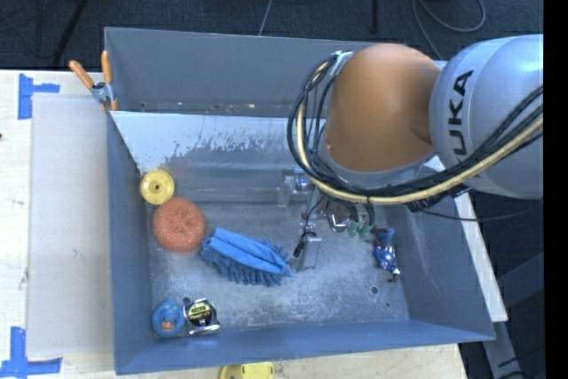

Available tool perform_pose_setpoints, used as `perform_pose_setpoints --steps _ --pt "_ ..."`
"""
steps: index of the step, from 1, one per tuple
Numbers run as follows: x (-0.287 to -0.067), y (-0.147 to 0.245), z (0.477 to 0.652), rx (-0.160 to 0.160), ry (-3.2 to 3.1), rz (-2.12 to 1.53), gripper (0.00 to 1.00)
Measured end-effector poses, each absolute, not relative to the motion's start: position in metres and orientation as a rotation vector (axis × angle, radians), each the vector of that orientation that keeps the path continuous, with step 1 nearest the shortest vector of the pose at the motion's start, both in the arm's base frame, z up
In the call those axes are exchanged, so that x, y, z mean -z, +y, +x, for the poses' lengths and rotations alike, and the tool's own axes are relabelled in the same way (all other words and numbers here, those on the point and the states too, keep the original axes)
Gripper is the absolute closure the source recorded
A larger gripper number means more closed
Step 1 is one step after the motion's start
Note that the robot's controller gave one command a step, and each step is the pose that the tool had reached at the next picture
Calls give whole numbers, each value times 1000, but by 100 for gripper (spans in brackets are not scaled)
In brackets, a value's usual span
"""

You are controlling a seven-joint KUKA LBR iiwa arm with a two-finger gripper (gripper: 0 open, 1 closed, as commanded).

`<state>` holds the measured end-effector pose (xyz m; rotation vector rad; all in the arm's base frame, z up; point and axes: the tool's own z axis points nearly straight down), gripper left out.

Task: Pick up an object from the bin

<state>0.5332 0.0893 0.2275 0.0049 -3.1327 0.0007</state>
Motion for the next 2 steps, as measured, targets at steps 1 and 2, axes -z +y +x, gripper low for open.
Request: perform_pose_setpoints --steps 1,2 --pt "-232 89 535 1 -3141 1 0" --pt "-195 97 565 0 -3145 135 0"
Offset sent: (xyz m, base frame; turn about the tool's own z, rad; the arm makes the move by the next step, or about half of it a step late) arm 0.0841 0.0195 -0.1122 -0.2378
